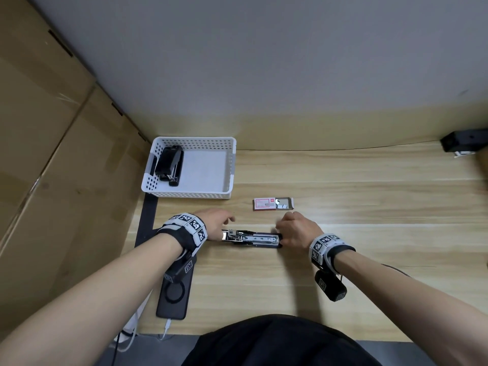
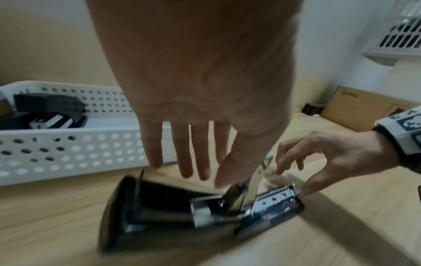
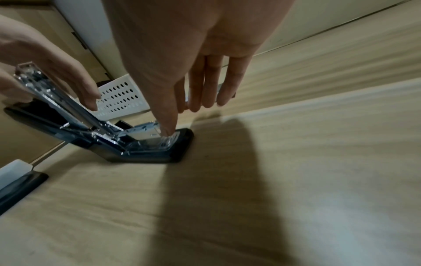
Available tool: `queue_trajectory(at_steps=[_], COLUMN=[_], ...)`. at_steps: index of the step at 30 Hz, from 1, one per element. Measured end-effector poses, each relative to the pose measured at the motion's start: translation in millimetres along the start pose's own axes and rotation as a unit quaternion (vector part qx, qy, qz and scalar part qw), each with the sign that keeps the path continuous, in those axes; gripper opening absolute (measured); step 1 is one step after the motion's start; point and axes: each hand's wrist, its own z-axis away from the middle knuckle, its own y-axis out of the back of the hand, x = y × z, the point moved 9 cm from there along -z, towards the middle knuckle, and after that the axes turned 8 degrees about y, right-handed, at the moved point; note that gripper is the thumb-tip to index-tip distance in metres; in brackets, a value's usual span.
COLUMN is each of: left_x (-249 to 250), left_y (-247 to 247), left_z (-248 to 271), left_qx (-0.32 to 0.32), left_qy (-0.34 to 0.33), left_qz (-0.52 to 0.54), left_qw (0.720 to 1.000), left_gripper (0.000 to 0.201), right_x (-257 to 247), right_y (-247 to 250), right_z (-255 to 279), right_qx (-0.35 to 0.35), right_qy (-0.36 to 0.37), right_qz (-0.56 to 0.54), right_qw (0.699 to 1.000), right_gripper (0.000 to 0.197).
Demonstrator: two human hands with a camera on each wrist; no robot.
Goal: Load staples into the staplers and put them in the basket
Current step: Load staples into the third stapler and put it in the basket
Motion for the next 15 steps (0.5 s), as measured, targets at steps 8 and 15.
queue_trajectory(at_steps=[8,15], left_x=[49,98], left_y=[47,61], left_z=[-26,-66], left_qx=[0.044,0.064], left_qy=[-0.054,-0.065], left_qz=[0.052,-0.027], left_qw=[0.996,0.995], left_gripper=[0.045,0.037], right_x=[23,49], right_y=[38,62], right_z=[-12,-36], right_qx=[0.062,0.121], right_qy=[-0.01,-0.054], right_qz=[-0.001,-0.029], right_qw=[0.998,0.991], right_gripper=[0.022,0.015])
